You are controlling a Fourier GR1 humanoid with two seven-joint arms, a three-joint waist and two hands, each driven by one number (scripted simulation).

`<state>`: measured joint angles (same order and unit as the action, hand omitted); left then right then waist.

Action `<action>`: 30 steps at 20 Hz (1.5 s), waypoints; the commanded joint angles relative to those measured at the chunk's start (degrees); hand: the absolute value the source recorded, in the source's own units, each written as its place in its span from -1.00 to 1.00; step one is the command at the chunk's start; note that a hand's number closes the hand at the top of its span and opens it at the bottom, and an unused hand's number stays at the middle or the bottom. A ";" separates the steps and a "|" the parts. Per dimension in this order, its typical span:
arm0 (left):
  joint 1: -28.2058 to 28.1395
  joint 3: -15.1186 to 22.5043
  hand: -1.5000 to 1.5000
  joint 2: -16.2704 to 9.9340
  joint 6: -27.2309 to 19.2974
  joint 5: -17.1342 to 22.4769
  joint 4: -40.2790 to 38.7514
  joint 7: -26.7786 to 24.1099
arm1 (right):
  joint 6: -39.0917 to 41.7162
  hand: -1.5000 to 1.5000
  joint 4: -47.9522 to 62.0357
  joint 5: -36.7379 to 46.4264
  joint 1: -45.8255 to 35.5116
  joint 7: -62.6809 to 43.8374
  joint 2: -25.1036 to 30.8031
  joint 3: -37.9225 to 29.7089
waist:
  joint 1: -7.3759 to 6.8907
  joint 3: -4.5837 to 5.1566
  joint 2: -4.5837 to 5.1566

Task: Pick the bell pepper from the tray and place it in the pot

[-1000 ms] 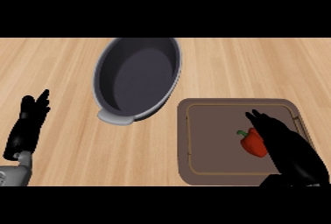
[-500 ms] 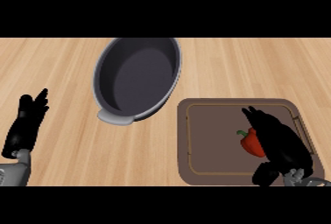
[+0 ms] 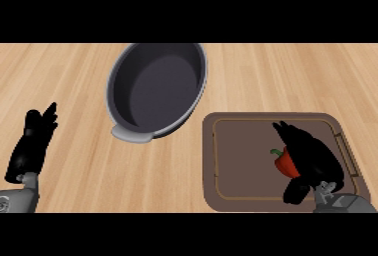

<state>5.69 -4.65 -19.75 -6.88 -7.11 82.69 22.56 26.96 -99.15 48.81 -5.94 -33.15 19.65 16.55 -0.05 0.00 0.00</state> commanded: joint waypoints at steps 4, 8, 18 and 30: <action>-1.41 -1.98 0.00 1.11 2.08 -1.90 4.27 1.82 | 0.09 -1.00 2.08 2.82 0.75 2.99 -3.14 -2.27 | -0.01 0.00 -0.03; 0.05 -2.02 0.00 1.90 1.44 -3.04 3.32 2.95 | 2.59 -1.00 6.11 1.67 -3.32 5.10 -2.02 -6.00 | -0.03 0.00 -0.01; -0.85 -5.70 0.00 0.21 6.48 -0.21 2.20 -0.14 | -8.69 1.00 11.26 9.13 -2.58 17.18 0.09 -4.40 | -0.23 -0.01 0.00; 0.36 -3.40 0.00 5.12 2.13 -5.81 1.58 0.96 | -12.88 1.00 5.47 15.55 -0.69 15.34 -2.60 -6.09 | 0.03 -0.01 0.00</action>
<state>5.04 -9.08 -16.30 -3.34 -11.21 83.63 21.73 16.61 -96.97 63.18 -5.85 -18.72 17.65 12.99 0.04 0.09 -0.12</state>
